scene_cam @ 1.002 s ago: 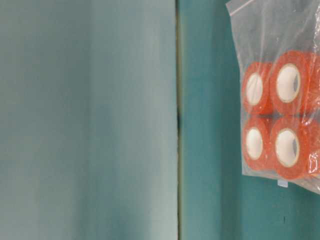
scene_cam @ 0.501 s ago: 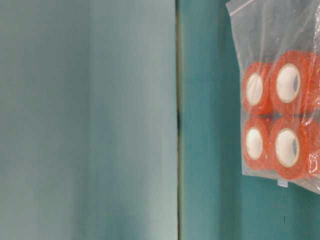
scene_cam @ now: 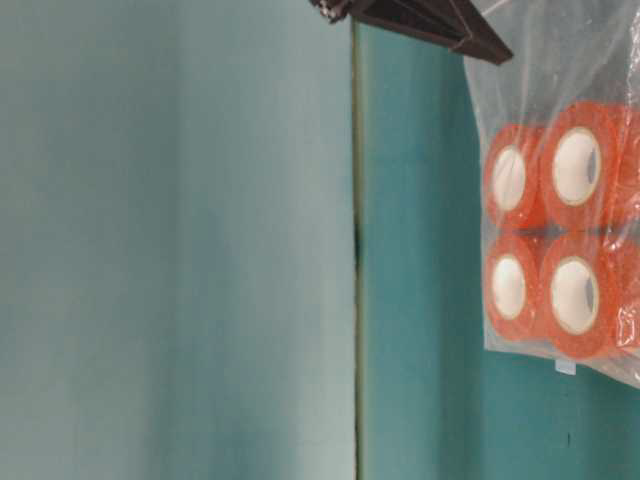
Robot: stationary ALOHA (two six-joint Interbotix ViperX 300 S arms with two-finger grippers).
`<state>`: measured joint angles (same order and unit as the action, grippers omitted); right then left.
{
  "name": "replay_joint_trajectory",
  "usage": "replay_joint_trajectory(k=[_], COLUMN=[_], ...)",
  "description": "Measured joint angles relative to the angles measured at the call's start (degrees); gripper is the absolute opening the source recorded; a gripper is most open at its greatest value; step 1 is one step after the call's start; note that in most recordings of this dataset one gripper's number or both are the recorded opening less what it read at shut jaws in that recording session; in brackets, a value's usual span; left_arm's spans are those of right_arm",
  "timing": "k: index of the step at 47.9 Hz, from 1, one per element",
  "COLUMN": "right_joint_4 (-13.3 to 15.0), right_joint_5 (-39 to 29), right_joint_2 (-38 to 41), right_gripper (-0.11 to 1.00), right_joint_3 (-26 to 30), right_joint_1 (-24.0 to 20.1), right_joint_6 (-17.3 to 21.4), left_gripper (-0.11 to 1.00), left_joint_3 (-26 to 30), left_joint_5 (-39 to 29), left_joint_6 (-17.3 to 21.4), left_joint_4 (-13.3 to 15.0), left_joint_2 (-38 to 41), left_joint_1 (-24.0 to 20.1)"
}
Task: Hand over the clear zip bag and make it stand upright.
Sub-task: 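Close the right gripper on the bag's right edge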
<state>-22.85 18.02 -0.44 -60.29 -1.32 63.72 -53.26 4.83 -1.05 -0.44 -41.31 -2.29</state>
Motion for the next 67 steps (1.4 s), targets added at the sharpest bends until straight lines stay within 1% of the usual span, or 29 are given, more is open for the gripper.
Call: replay_joint_trajectory(k=[8,11,13,17,25,28,30,39,46,52,67], right_joint_4=[-0.09,-0.44,-0.79,-1.23,-1.41,-1.41,-1.41,-0.79,-0.53,-0.53,0.0], right_joint_5=[0.18,-0.35,-0.97,-2.99,-5.1,-5.19,-5.19,-5.89,-7.29,-10.11,-20.65], right_joint_2=[0.44,0.44,0.44,0.44,0.35,0.35,0.26,-0.09,-1.58,-3.08,-7.73], right_gripper=[0.87,0.83,0.79,0.63,0.17,0.05,0.01,0.0,0.0,0.0,0.0], right_joint_3=[0.09,0.09,0.09,0.18,0.18,0.18,0.09,0.0,0.09,0.97,4.92], right_joint_1=[0.0,0.0,0.0,0.26,0.62,0.62,0.62,1.41,2.02,3.25,7.29], right_joint_6=[0.0,0.0,0.09,0.09,0.09,0.0,0.0,-0.88,-3.08,-6.5,-15.82], left_gripper=[-0.01,-0.01,-0.01,-0.01,-0.01,-0.01,-0.01,-0.01,-0.01,-0.01,-0.01], left_joint_3=[0.0,0.0,0.0,0.0,0.09,0.0,0.0,-0.35,-0.35,-0.53,-1.41], left_joint_5=[-0.09,-0.09,-0.09,-0.09,-0.09,-0.09,-0.09,0.0,-0.09,-0.09,-0.09], left_joint_6=[0.0,0.0,0.0,0.0,0.0,0.0,-0.09,-0.35,-0.44,-0.35,-0.35], left_joint_4=[0.0,0.0,0.0,0.0,0.0,0.0,0.0,0.0,0.0,0.0,0.0], left_joint_2=[-0.26,-0.26,-0.35,-0.35,-0.35,-0.35,-0.35,-0.35,-0.44,-0.53,-0.62], left_joint_1=[-0.26,-0.26,-0.18,-0.18,-0.26,-0.26,-0.26,-0.26,-0.26,-0.35,-0.26])
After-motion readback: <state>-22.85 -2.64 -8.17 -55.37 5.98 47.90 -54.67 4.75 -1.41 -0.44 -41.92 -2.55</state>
